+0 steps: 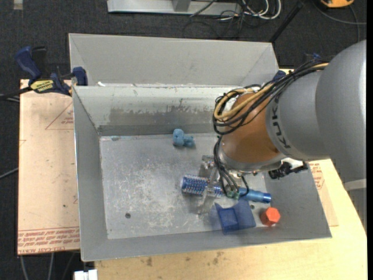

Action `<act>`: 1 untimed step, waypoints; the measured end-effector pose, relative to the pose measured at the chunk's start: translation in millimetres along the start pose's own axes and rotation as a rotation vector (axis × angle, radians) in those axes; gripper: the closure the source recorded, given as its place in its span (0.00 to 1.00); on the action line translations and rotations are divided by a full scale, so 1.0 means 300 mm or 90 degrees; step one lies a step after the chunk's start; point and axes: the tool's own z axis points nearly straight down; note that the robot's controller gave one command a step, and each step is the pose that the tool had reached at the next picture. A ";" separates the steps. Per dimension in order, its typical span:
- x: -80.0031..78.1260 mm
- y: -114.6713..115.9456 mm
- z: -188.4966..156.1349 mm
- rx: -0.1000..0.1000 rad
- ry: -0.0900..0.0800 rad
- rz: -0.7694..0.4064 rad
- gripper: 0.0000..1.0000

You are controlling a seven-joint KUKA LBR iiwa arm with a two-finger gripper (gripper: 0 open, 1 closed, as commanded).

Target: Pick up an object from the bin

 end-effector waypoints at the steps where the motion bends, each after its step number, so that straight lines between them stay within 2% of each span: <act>1: 0.001 0.000 0.001 0.000 0.000 0.000 1.00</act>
Offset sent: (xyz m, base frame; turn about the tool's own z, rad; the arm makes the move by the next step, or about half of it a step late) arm 0.0000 0.0000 0.0000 0.0000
